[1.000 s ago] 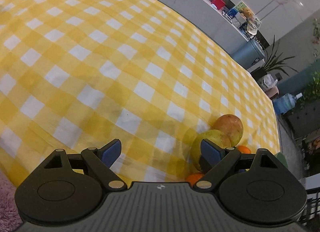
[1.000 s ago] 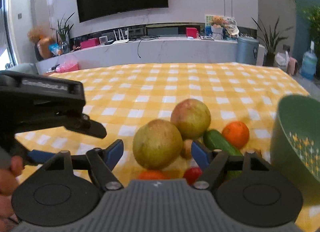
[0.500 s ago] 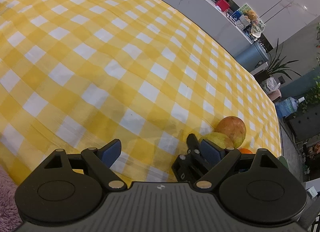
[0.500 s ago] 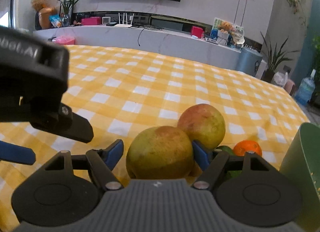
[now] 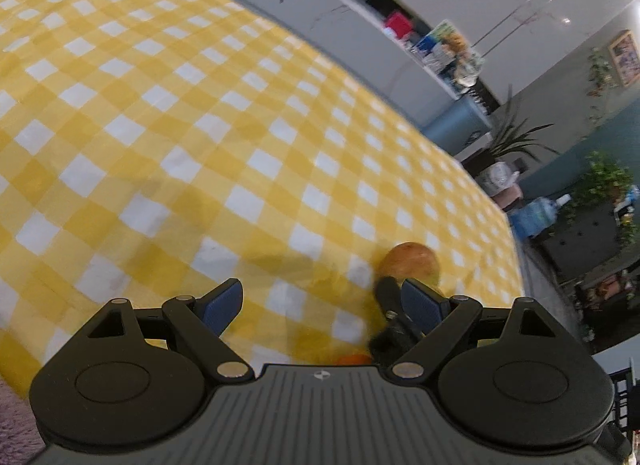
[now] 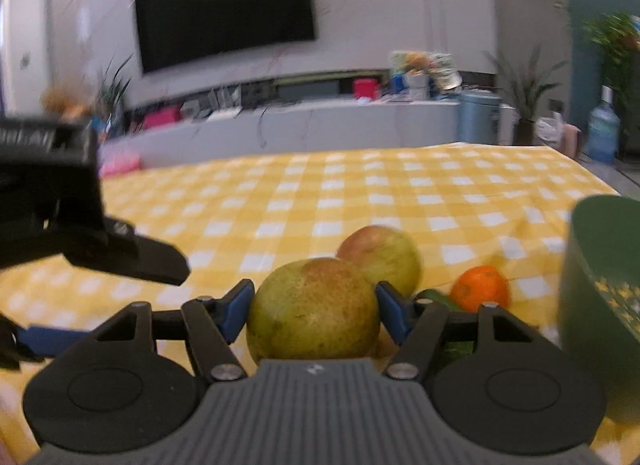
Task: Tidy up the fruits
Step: 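Grasp the reddish pear with the left tool while the right tool lifts its pear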
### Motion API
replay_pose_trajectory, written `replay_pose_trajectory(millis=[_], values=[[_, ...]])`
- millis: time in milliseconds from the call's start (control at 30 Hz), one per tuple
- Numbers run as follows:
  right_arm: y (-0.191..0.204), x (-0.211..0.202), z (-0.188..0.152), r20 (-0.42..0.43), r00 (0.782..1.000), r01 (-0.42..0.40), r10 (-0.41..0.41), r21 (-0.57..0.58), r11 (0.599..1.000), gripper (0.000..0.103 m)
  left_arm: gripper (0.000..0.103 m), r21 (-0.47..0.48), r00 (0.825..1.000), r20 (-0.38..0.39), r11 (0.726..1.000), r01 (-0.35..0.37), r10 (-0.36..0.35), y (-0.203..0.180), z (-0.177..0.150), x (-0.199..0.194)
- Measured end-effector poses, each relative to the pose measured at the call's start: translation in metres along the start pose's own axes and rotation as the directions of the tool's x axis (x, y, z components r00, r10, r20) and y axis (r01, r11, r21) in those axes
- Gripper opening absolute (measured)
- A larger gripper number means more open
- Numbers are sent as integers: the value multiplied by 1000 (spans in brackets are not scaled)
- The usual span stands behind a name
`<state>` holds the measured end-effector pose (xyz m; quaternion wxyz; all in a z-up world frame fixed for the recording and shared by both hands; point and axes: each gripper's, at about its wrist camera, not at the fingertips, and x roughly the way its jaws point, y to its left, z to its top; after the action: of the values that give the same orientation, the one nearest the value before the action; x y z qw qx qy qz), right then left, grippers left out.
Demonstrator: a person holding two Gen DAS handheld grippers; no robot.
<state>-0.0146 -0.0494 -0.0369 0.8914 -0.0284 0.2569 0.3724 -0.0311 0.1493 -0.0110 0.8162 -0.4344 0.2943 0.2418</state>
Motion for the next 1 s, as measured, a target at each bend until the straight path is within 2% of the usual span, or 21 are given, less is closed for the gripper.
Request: replay_pose_trajectory(millis=[100, 233, 267, 333, 400, 533, 600, 667, 733, 800, 867, 933, 1000], values=[[-13, -19, 3, 66, 998, 4, -6, 41, 999, 64, 103, 29, 999, 22, 999, 43, -44, -6, -4, -1], [-30, -43, 5, 109, 994, 14, -23, 86, 996, 64, 103, 137, 995, 43, 987, 80, -86, -21, -13, 1], [-35, -48, 5, 116, 993, 23, -34, 94, 995, 64, 103, 180, 996, 49, 982, 61, -71, -27, -16, 2], [-43, -60, 3, 131, 990, 33, -48, 112, 993, 64, 103, 252, 998, 57, 967, -22, 8, -39, -22, 7], [-53, -71, -2, 149, 987, 38, -57, 124, 992, 64, 103, 303, 995, 96, 951, -56, 28, -44, -28, 10], [-68, -87, -6, 173, 982, 51, -73, 131, 990, 64, 103, 419, 990, 141, 905, -66, 7, -59, -38, 15], [-74, -92, -5, 177, 981, 57, -83, 146, 988, 64, 103, 493, 988, 152, 869, -47, -33, -69, -45, 16], [-83, -96, -4, 191, 979, 36, -73, 191, 981, 64, 103, 570, 984, 163, 821, -39, -66, -82, -52, 17], [-92, -102, -5, 209, 977, 1, -51, 231, 973, 64, 103, 604, 983, 168, 796, -41, -77, -93, -54, 22], [-97, -107, -4, 222, 974, -17, -41, 252, 968, 64, 103, 574, 979, 177, 819, -18, -103, -101, -50, 29], [-103, -113, -2, 238, 970, -30, -37, 272, 962, 64, 103, 573, 979, 164, 820, 8, -125, -110, -43, 40], [-108, -118, 0, 254, 966, -42, -37, 300, 953, 64, 103, 578, 984, 155, 816, -22, -83, -119, -36, 56], [-112, -122, 1, 264, 964, -55, -35, 328, 943, 64, 103, 557, 991, 129, 829, -39, -40, -123, -29, 76]])
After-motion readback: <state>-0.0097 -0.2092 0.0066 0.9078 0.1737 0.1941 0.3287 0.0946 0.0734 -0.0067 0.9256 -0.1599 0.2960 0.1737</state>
